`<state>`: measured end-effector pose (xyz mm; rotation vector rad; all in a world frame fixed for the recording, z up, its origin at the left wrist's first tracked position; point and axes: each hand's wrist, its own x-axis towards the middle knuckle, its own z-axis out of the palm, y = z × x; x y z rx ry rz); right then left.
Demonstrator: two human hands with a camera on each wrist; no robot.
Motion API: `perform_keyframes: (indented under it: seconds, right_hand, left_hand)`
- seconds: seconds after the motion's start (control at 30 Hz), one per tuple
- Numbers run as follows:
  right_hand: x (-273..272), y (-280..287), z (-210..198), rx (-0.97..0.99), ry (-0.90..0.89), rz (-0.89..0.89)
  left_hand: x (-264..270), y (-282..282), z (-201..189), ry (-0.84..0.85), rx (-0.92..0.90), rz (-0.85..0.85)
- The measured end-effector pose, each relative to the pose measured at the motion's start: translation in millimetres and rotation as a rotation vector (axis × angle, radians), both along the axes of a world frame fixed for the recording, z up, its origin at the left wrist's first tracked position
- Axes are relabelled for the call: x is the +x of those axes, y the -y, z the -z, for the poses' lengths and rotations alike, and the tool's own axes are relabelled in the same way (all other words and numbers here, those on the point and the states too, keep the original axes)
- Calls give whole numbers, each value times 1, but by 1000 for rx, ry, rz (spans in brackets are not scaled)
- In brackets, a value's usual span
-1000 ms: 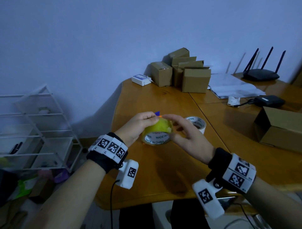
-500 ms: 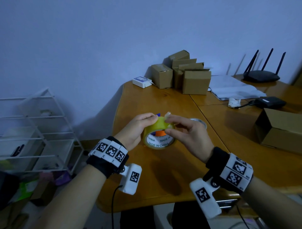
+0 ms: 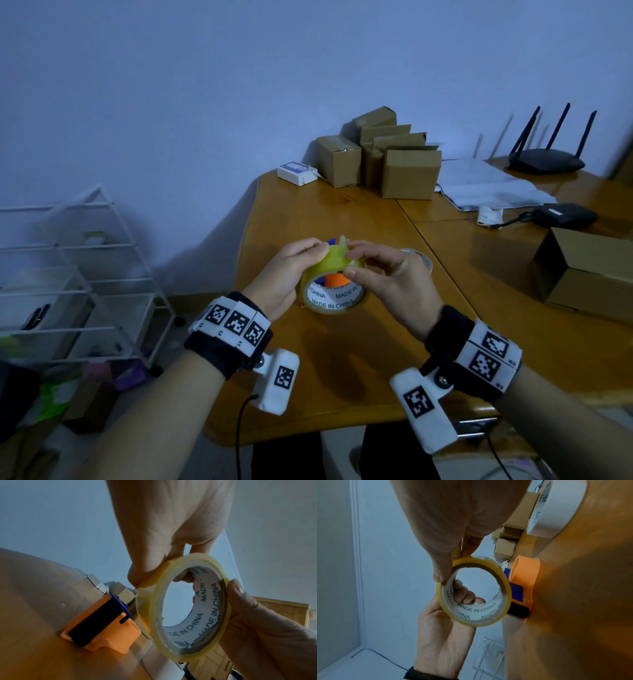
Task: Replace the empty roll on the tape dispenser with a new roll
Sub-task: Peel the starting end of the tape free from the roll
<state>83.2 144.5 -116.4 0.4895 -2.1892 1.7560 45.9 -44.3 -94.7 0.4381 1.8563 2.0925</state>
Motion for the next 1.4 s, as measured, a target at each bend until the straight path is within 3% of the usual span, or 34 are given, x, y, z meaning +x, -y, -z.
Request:
perform_keyframes:
  seconds: [0.77, 1.13, 1.4]
  right_hand:
    - [3, -1, 3, -51, 92, -41]
    - [2, -3, 8, 38, 38, -46]
    - [2, 0, 5, -25, 51, -20]
  left_hand:
    - [-2, 1, 8, -27, -39, 31]
    - [-4, 2, 8, -77, -106, 34]
    - [-4, 2, 7, 6, -12, 58]
